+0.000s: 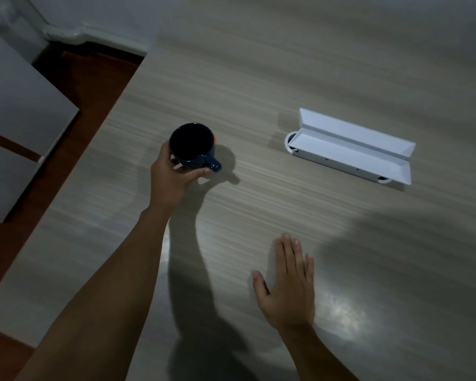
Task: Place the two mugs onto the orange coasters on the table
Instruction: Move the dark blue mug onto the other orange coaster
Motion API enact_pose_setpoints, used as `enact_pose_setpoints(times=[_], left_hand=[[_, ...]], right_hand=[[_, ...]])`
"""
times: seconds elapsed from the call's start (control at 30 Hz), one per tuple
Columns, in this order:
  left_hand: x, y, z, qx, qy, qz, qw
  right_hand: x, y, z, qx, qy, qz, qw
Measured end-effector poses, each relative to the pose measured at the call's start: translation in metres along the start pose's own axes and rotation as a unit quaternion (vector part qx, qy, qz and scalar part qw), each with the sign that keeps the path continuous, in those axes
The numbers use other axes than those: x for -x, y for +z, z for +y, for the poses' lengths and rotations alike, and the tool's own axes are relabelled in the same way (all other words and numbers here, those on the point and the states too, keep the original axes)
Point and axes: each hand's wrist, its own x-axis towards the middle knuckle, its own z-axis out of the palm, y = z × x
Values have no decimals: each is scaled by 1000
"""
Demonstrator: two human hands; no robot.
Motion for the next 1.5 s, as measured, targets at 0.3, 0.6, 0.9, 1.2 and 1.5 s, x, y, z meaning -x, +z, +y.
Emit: enact_pose_setpoints(times=[0.3, 0.6, 0.9, 1.2, 1.5], left_hand=[[-27, 15, 5, 18, 6, 7, 1000], [-37, 22, 9, 21, -12, 17, 1000], [-45, 16, 14, 3, -2, 31, 1000], [-50, 4, 5, 19, -21, -29, 999], [-7, 37, 15, -6, 10, 37, 999]], right_hand=[[1, -1, 0, 11, -12, 13, 1000], [0, 1, 1, -3, -7, 9, 1000], [-1, 0, 1, 0, -6, 3, 1000], [0, 2, 1, -4, -7, 11, 1000], [1, 1, 1, -9, -9, 25, 1000]])
